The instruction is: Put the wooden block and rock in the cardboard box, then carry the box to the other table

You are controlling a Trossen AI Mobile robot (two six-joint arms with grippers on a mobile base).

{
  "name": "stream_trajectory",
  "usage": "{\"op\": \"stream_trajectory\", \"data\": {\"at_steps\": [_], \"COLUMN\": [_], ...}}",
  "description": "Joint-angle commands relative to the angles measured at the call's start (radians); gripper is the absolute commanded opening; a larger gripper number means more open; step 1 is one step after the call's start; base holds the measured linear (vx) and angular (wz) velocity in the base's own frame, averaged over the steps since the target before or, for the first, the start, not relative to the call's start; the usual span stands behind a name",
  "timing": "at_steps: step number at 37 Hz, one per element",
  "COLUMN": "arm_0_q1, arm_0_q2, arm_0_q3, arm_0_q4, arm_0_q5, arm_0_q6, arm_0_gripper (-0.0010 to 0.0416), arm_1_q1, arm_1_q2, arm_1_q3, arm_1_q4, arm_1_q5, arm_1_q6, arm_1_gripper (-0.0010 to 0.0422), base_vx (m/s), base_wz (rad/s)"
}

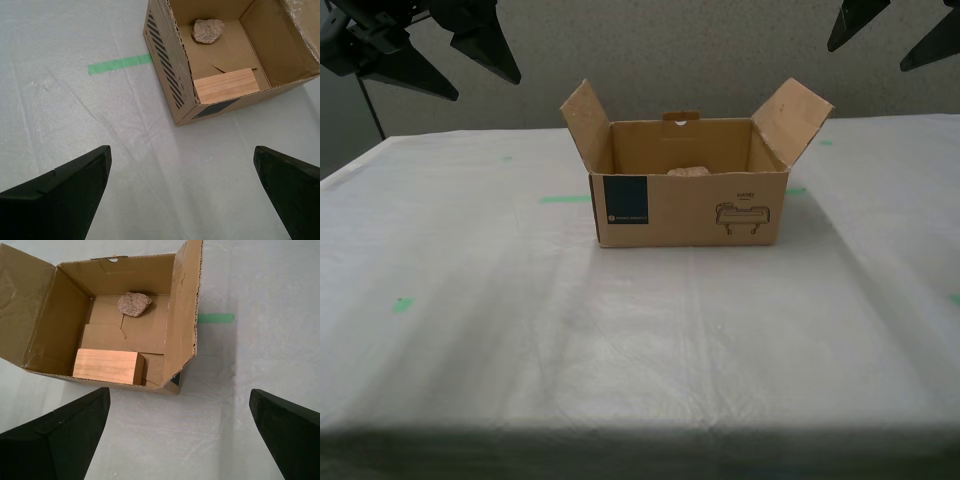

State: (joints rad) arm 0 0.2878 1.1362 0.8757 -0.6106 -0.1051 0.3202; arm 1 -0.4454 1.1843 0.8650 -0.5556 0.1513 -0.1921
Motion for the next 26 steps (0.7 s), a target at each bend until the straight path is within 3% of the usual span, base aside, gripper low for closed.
{"op": "stream_trajectory", "data": {"at_steps": [1,26], "arm_0_q1": [0.001,0.001], "arm_0_q2": [-0.001,-0.001], "arm_0_q3": [0.000,0.000], "arm_0_q4": [0.002,0.002], "arm_0_q5": [0.002,0.002], "arm_0_q6": [0.001,0.001], "arm_0_gripper": [0.0388,0.0388], "arm_1_q1": [0.000,0.000], "arm_1_q2": [0.000,0.000], "arm_1_q3": [0.001,0.001], "arm_1_q4": [0.002,0.002], "arm_1_q5": [-0.001,-0.001], "arm_1_q6": [0.002,0.002], "arm_1_gripper": [0.0389,0.0389], "base_vx": [0.000,0.000], "base_wz": [0.000,0.000]}}
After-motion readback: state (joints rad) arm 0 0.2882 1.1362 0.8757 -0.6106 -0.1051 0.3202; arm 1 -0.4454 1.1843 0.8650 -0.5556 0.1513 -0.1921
